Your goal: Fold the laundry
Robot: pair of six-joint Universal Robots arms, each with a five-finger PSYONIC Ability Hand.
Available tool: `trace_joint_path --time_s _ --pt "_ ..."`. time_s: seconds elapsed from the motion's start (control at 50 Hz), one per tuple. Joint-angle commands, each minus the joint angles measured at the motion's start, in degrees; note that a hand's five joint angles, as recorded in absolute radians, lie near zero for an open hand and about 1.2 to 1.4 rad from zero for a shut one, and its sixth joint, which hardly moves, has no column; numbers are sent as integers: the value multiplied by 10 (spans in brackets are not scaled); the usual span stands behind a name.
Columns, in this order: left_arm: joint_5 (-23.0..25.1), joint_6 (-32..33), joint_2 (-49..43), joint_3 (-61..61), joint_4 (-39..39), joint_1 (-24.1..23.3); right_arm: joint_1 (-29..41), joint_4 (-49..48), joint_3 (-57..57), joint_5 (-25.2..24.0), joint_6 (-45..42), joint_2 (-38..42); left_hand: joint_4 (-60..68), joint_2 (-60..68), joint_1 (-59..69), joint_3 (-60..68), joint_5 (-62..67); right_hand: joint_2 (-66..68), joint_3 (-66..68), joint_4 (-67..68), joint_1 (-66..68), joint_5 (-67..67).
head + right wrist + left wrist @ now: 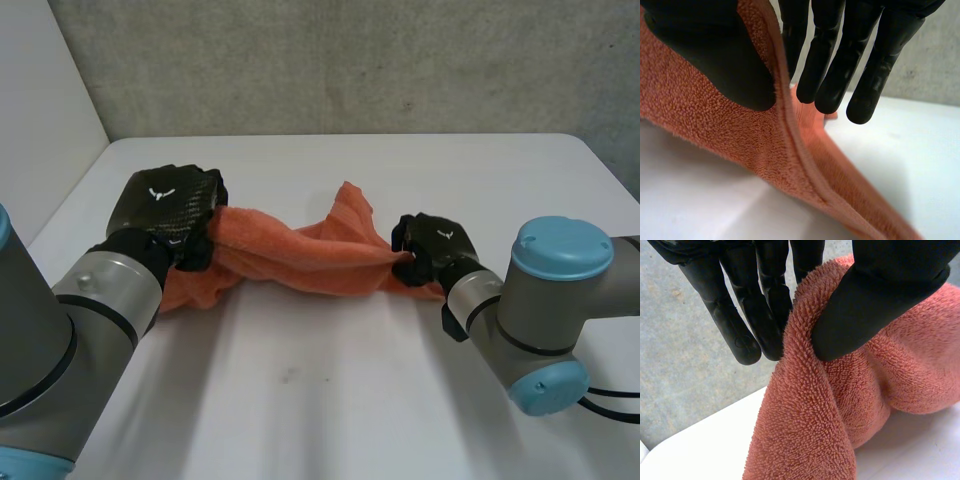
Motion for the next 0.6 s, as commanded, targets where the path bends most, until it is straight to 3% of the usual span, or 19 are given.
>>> trace_joint_path --time_s 0.02,0.06,0.1,0.14,0.22,0.3,0.44,0.6 --pt "-1 -1 0 -17 0 5 -52 1 22 -15 -72 -155 103 103 136 102 113 123 123 119 236 138" --pt "0 -1 0 -20 0 7 -61 30 17 -27 -121 -191 103 103 136 102 113 123 123 119 236 138" --pt "1 0 -2 -21 0 8 -67 127 0 -62 -236 -242 103 103 136 102 113 123 123 119 236 138" --pt "1 0 -4 -22 0 9 -71 176 -15 -70 -289 -257 103 103 136 102 113 123 123 119 236 138" --pt "2 1 -14 -34 0 10 -72 273 -35 -68 -388 -266 103 103 136 102 113 123 123 119 236 138" --pt "4 1 -57 -37 0 6 -66 403 -48 -34 -494 -251 103 103 136 102 113 123 123 119 236 138" --pt "7 5 -139 -6 3 8 -62 413 -62 -23 -506 -173 103 103 136 102 113 123 123 119 236 138" --pt "6 7 -212 126 23 19 -37 324 -183 10 -503 -46 103 103 136 102 113 123 123 119 236 138"
